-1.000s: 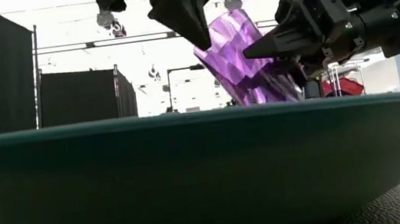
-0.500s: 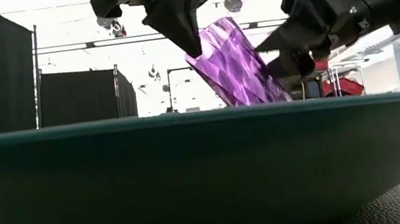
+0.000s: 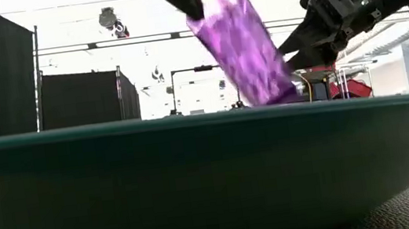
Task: Set table place
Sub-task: Put the purple glass on the gray placemat to the top of the green plate
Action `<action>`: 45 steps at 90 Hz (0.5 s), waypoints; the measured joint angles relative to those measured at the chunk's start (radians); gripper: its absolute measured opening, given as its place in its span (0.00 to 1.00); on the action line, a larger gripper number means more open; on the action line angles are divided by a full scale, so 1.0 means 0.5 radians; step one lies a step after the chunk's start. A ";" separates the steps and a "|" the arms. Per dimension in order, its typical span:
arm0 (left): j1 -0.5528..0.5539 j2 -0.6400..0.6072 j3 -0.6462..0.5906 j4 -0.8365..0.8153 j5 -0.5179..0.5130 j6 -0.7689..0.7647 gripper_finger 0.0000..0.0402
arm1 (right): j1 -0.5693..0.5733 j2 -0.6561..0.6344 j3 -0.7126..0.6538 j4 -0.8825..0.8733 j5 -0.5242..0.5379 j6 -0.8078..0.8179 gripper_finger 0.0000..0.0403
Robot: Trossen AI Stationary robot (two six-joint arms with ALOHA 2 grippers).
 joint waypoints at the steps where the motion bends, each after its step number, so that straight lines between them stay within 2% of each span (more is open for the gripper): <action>1: -0.002 0.000 0.006 -0.004 0.020 -0.002 0.00 | -0.011 -0.023 0.000 -0.011 0.000 -0.005 0.99; 7: -0.009 0.000 0.013 -0.021 0.094 -0.003 0.00 | -0.070 -0.152 0.000 -0.031 -0.001 -0.029 0.99; 21: 0.005 0.050 0.013 -0.038 0.100 0.029 0.00 | -0.163 -0.376 0.000 -0.036 -0.017 -0.034 0.99; 45: 0.027 0.263 0.060 -0.122 0.081 0.181 0.00 | -0.180 -0.489 0.000 0.012 -0.016 -0.190 0.99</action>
